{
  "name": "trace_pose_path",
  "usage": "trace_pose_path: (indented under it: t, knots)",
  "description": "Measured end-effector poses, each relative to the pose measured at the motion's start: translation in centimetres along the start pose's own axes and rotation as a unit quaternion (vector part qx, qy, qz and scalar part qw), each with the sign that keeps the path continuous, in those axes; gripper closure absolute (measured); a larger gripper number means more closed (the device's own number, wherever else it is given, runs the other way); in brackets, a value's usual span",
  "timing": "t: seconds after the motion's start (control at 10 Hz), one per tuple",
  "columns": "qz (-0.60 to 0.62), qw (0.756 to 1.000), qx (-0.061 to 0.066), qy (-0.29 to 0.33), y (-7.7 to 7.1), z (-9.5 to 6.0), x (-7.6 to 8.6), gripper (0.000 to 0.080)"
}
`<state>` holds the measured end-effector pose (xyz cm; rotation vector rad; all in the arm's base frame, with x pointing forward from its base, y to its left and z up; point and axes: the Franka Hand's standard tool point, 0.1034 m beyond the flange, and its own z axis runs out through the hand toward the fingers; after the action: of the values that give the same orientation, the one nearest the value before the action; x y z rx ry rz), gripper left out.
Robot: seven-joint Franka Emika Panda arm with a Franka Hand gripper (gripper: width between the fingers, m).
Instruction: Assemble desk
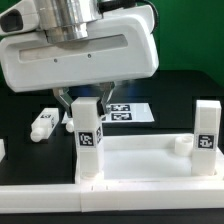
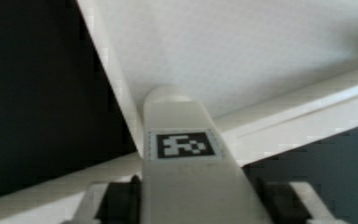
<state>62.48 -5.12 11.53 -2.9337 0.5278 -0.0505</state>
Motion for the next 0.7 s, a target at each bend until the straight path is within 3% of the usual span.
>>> trace_pose_path:
  t: [0.3,0.4,0.6,0.7]
  knots:
    - [0.17,0.985,0.001,0.003,0.0,0.2,0.1,0.0504]
    - [0.248,0.969,0.004,0.004,-0.1,0.2,0.1,0.0507]
    - [0.437,0.899,0.004,0.0,-1.3,0.5,-0.3,0.0509]
    - [0.436,0.9,0.004,0.0,-1.3,0.5,-0.3,0.0509]
